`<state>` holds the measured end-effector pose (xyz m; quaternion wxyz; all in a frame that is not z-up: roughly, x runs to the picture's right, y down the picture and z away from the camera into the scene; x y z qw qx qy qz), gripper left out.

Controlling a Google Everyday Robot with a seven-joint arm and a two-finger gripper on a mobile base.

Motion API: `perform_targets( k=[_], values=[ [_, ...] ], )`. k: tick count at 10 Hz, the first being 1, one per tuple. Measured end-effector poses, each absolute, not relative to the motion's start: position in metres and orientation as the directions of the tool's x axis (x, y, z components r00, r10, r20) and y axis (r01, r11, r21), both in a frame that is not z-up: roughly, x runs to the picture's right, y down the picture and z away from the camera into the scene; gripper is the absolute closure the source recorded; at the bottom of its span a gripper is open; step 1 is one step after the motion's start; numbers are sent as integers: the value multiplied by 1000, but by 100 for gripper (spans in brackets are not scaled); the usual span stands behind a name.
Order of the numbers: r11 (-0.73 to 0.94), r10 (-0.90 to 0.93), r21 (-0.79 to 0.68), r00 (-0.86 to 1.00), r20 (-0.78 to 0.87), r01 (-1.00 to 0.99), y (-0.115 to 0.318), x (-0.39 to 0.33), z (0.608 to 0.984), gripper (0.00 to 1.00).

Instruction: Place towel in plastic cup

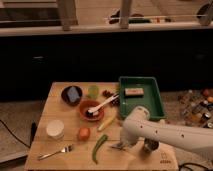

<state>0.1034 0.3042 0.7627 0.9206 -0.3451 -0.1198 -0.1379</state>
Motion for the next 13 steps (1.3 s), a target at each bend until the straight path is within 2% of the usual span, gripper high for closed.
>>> perform_targets(
  k=[5, 8, 13],
  values=[
    [731, -199, -573, 920, 339, 370, 275, 100, 731, 100],
    [745, -201, -551, 914, 352, 376, 261, 107, 724, 100],
    [779, -211, -503, 912, 351, 374, 212, 115, 715, 100]
  ],
)
